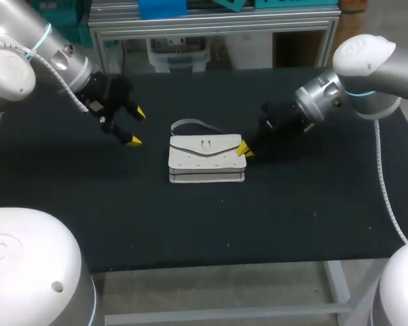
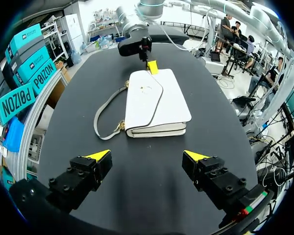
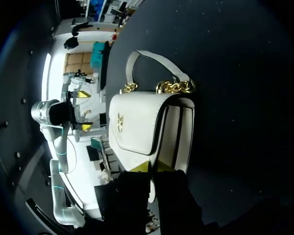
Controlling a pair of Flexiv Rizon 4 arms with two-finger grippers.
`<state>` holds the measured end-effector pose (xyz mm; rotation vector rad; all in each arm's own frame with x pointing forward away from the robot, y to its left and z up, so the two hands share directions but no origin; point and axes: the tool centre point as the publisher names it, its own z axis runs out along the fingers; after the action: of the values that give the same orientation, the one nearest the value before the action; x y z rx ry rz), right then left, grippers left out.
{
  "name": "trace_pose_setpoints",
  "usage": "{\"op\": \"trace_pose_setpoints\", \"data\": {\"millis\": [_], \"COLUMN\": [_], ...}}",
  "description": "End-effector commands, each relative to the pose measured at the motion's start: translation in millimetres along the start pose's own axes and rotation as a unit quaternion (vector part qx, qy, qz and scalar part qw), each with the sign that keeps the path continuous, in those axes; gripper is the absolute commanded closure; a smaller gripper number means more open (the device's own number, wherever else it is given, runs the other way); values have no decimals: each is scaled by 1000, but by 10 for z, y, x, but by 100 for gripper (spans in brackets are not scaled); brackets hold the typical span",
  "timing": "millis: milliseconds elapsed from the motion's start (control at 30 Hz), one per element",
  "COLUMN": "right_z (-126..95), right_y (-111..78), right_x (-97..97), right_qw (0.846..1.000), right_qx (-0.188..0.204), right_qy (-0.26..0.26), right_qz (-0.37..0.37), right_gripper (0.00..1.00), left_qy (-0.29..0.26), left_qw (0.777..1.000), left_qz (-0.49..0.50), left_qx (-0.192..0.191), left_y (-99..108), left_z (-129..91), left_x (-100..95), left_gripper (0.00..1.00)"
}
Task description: Pick up the bag, open it, inspect its contents, close it, and place it on the opposite side
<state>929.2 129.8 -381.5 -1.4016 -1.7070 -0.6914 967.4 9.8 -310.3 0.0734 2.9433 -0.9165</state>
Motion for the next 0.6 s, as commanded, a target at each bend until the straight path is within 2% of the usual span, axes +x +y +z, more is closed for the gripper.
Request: {"op": "trace_pose_setpoints", "data": {"millis": [33, 333, 600], "right_z": [42, 65, -13], "right_y": [15, 114, 207], "right_x": [-27, -3, -8], "right_qw": [1000, 999, 999], "right_qx": [-7, 19, 20], "right_qy": [9, 24, 23], "right_qz": [-2, -12, -16], "right_gripper": [100, 100, 100], "left_qy": [0, 0, 0], "left_qw": [1000, 1000, 1000], "left_qz": [0, 0, 0], "left_qx": [1, 1, 1], "left_y": [7, 7, 7], "left_z": [7, 7, 7], "left_x": [-2, -2, -2], "left_gripper": [0, 0, 0]}}
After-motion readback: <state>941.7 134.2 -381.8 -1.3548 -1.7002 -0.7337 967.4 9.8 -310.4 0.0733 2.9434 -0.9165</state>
